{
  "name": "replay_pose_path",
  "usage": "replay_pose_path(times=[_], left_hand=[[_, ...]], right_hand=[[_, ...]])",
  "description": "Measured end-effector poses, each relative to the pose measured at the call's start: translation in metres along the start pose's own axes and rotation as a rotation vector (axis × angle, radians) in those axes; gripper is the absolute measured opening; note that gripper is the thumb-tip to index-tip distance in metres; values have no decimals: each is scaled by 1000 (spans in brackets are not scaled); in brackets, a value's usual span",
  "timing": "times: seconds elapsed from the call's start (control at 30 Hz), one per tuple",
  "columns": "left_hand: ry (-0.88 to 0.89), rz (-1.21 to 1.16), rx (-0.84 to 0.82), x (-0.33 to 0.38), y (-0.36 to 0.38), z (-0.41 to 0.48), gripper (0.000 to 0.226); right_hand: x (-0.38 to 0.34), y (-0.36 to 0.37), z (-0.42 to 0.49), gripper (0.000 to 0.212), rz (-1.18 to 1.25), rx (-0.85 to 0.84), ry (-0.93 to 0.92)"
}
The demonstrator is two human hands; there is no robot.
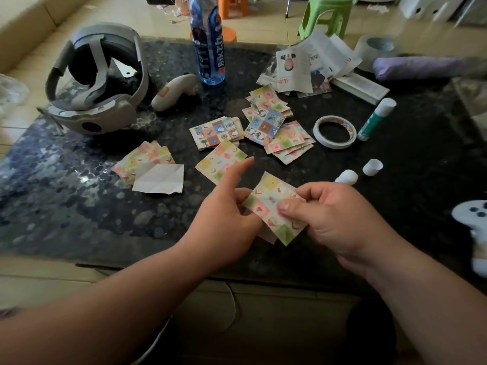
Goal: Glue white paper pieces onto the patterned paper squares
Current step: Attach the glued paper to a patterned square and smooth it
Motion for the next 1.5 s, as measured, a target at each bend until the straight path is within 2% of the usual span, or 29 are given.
replay_pose_path(times=[0.1,0.2,0.3,0.5,0.63,0.7,0.73,0.83,0.9,1.1,1.27,1.4,1.5], left_hand=[[-48,-44,26,-4,-6,-2,85],[-172,-252,39,-15,-7,-4,82],[-218,-390,55,-18,-8,-6,67],[-199,-382,67,-17,-8,-6,40],[-249,-325,85,-25,-10,-5,23],[-314,-399,92,-32,-9,-6,10],[-358,-463,91,-35,-7,-8,11],[-470,-654,43,-38,6,-11,37],[-497,-717,34,-38,10,-12,44],[-494,-639,67,-40,8,-14,38],[-431,-540,90,-35,7,-15,32],[-389,-549,93,-31,5,-14,39],[-363,-548,86,-27,4,-14,35]], right_hand=[[2,-1,2,11,-129,47,8],[3,2,2,18,-156,53,27],[3,5,2,16,-129,50,30],[-1,9,2,1,-77,-5,36],[4,11,2,8,-147,-53,76],[7,12,2,8,-135,-73,102],[7,12,2,8,-122,-80,111],[8,12,3,6,-81,-80,110],[8,10,4,6,-77,-72,101],[3,19,2,31,-51,-156,19],[-1,16,4,12,-90,-95,1],[-3,9,3,11,-156,-31,-14],[-5,9,3,10,-143,-13,-25]])
Point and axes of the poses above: each hand's wrist, its own z-axis towards the middle knuckle, its own y-axis out of the palm, x = y × z, the point moved 9 cm from there along z, towards the middle knuckle, and after that the axes turned 13 degrees about -z, right-handed, at the moved point
